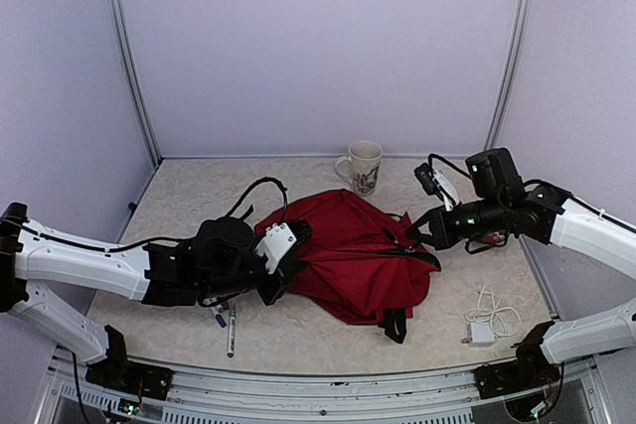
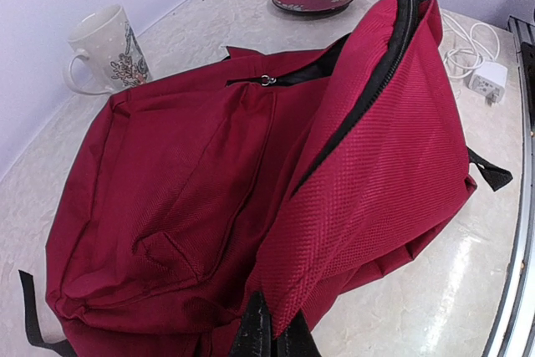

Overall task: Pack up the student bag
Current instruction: Zip the student bag into the largest pocket of the bag, then hold the largest pocket of the student bag.

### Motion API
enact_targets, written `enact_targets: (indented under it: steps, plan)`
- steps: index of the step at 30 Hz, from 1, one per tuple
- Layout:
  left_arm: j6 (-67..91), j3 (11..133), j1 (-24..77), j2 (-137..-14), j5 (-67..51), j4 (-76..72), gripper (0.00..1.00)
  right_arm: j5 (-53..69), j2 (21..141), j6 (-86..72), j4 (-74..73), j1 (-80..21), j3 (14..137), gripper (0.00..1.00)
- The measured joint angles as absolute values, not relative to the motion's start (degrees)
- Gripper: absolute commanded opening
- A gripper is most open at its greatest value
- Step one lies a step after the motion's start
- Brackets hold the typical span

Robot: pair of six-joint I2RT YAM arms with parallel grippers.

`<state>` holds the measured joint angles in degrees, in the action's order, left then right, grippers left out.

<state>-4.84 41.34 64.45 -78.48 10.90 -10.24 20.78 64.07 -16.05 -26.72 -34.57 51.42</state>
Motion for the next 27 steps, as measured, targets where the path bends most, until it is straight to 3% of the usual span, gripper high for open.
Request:
enact_targets:
  steps: [1, 3, 4, 6, 9, 14, 22, 24, 26, 27]
  plan:
    - [-4.8, 41.3, 64.6, -78.3, 10.9, -10.0, 0.09, 21.1, 64.2, -15.8, -27.1, -34.3, 51.9, 0.00]
    - [-5.0, 41.3, 65.4, -78.3, 11.0, -9.5, 0.60, 22.2, 65.0, -15.3, -27.4, -34.3, 53.6, 0.00]
    - [-5.4, 41.5, 65.9, -78.3, 11.3, -8.8, 0.75, 22.7, 65.5, -15.2, -27.3, -34.3, 54.2, 0.00]
    - [-6.1, 42.5, 67.5, -78.8, 12.2, -7.5, 0.87, 23.7, 66.7, -14.9, -27.3, -34.4, 55.8, 0.00]
    - [-7.6, 47.0, 70.3, -80.9, 13.4, -6.1, 0.91, 24.7, 68.2, -14.8, -27.0, -34.8, 57.1, 0.00]
    - [-10.6, 59.2, 72.9, -86.1, 14.0, -5.7, 0.85, 26.5, 68.6, -15.3, -25.9, -35.2, 57.2, 0.00]
    - [-13.8, 69.1, 73.4, -100.4, 14.3, -6.3, 0.53, 27.0, 68.4, -16.8, -24.4, -35.4, 57.0, 0.00]
    - [-14.1, 69.8, 73.1, -103.1, 14.2, -5.1, 0.36, 27.0, 68.4, -17.1, -24.1, -35.4, 56.8, 0.00]
    - [-13.8, 70.1, 72.8, -104.3, 13.8, -4.5, 0.02, 26.9, 68.4, -17.3, -23.9, -35.4, 56.5, 0.00]
    - [-13.8, 70.3, 72.7, -104.5, 13.8, -4.3, 0.00, 26.9, 68.4, -17.4, -23.9, -35.4, 56.4, 0.00]
